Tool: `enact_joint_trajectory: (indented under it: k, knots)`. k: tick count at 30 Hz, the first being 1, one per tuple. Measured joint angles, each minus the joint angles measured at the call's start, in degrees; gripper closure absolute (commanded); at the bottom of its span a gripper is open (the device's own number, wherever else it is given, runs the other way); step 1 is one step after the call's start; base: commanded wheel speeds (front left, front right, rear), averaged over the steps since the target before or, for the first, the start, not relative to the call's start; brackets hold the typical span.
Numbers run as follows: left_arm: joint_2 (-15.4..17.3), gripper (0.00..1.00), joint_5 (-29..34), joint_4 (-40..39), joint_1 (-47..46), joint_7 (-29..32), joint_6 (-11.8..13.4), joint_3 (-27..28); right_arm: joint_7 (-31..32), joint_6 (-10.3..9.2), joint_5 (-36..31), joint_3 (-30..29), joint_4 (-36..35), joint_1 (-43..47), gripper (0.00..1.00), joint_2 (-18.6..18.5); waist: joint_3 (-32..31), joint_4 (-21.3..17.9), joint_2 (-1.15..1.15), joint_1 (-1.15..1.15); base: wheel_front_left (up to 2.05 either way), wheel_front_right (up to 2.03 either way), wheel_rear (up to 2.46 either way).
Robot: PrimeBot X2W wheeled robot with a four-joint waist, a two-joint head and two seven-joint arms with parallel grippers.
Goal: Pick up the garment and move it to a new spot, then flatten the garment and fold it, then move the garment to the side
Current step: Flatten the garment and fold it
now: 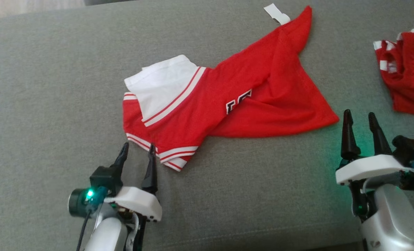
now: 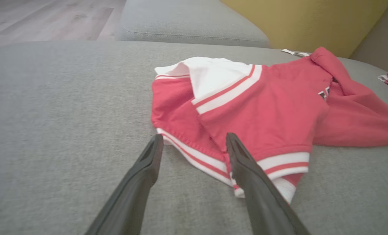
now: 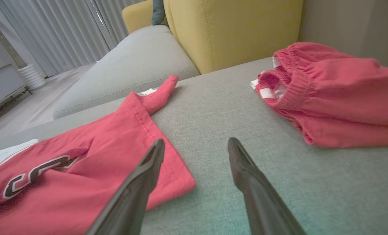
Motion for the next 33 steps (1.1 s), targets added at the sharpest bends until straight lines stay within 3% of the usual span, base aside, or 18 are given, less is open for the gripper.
enact_joint_trajectory:
  k: [4, 12, 31, 32, 33]
  knots:
    - [0.0, 0.0, -1.26, 0.27, -1.11, -0.01, -1.68, -1.31, 0.0, 0.0, -1.91, -0.44, -1.54, 0.43, 0.0, 1.6, 0.98, -0.95, 0.0, 0.0, 0.0, 0.0, 0.0]
    - [0.0, 0.0, -5.02, 3.02, -1.97, 0.0, -2.68, -3.41, 0.0, 0.0, -2.69, 1.26, -3.32, -0.11, 0.0, 2.38, 2.46, -2.26, 0.0, 0.0, 0.0, 0.0, 0.0]
    - [-0.01, 0.0, -5.16, 5.09, -4.55, -0.01, -4.82, -4.58, 0.0, 0.0, -2.16, 2.99, -3.58, -0.94, 0.0, 2.85, 3.61, -3.21, 0.0, 0.0, 0.0, 0.0, 0.0]
    - [-0.01, 0.07, -4.79, 5.41, -4.98, 0.0, -5.24, -4.56, 0.0, 0.0, -2.11, 3.11, -3.5, -1.26, 0.0, 2.85, 3.68, -3.28, 0.0, 0.0, 0.0, 0.0, 0.0]
    - [-0.02, 0.07, -4.76, 5.63, -5.4, 0.0, -5.31, -4.43, 0.0, 0.0, -2.1, 3.31, -3.22, -1.53, 0.0, 2.85, 3.75, -3.35, 0.0, 0.0, 0.0, 0.0, 0.0]
